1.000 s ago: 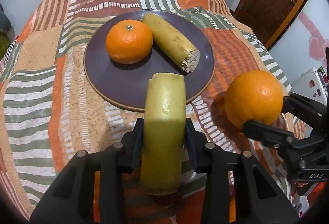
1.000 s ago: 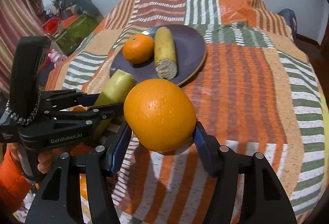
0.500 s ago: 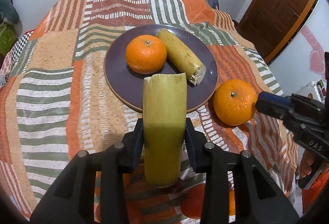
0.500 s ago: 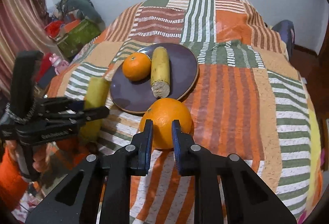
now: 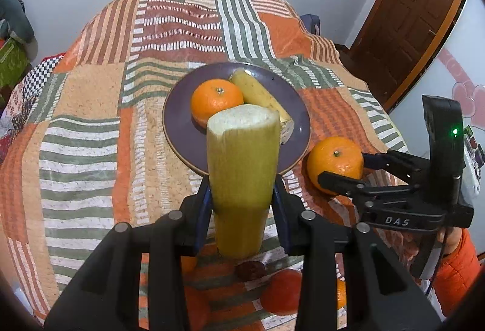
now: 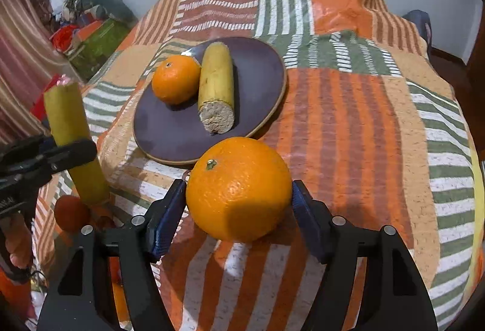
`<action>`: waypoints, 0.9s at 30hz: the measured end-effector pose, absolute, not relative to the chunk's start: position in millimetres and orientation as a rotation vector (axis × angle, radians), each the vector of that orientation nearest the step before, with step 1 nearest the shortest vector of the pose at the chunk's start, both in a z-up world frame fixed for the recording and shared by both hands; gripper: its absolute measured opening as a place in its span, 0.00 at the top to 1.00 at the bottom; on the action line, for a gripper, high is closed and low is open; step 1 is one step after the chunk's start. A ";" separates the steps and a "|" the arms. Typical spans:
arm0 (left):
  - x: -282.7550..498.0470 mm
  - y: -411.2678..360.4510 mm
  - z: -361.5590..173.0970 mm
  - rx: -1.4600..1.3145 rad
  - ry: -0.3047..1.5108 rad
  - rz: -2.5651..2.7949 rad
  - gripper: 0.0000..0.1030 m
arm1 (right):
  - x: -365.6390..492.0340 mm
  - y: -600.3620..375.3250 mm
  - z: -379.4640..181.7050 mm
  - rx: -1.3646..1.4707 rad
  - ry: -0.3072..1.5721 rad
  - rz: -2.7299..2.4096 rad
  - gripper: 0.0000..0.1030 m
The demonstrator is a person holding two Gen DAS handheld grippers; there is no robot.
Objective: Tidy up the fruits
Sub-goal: 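Carry the yellow cylinder and large orange onto the plate and open both tools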
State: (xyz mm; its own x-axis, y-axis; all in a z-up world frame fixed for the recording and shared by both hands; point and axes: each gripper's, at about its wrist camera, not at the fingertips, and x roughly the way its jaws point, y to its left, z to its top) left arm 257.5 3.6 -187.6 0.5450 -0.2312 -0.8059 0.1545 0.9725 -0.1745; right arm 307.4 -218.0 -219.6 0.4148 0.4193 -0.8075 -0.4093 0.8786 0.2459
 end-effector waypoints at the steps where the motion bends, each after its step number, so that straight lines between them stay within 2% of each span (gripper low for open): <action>1: 258.5 4.0 -186.4 -0.086 0.964 -0.228 0.64 | 306.6 -216.7 -219.0 0.001 1.012 0.520 0.36; 12: 276.9 3.8 -178.8 -0.107 0.946 -0.230 0.65 | 307.3 -227.3 -202.8 0.038 0.957 0.517 0.38; 27: 320.7 -18.8 -187.2 -0.065 0.964 -0.250 0.65 | 356.7 -218.0 -178.4 0.020 0.876 0.480 0.38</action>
